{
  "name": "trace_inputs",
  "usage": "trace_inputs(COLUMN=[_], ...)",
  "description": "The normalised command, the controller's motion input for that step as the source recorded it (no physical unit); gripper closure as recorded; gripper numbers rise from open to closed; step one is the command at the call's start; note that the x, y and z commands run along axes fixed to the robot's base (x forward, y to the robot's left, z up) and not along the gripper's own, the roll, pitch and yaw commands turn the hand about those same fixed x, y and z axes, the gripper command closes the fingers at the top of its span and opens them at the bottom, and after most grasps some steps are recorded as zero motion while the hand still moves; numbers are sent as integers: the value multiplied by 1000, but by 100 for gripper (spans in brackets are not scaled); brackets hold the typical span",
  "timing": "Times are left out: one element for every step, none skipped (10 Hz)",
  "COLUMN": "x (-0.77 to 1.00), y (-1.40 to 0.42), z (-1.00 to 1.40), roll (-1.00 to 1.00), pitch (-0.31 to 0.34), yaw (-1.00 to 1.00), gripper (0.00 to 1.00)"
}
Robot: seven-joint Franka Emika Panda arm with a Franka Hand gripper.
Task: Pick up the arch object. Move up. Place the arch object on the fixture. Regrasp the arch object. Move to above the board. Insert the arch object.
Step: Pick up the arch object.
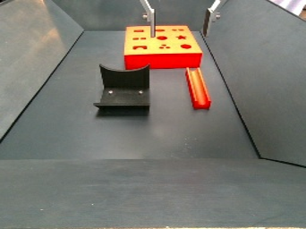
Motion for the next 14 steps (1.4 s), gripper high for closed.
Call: trace_inputs(x=[-497, -389, -434, -406, -326, -180, -100, 0, 0, -277, -349, -354, -240, 0], y=[0, -137, -140, -103, -66, -43, -34, 0, -60, -234, -271, -300, -146, 0], z=[-660, -1000, -1000, -1000, -931, -903, -951, -954, -1000, -954, -877, -806, -806, -780], roll=[91, 74, 54, 63, 79, 86, 80, 61, 46, 101, 113, 110, 91, 0], pitch=[-317, -134, -97, -124, -186, -193, -164, -154, -131, -159, -194, -233, -241, -194], yaw=[0, 0, 0, 23, 51, 11, 0, 43, 3, 0, 0, 0, 0, 0], gripper=[0, 0, 0, 0, 0, 0, 0, 0, 0, 0, 0, 0, 0, 0])
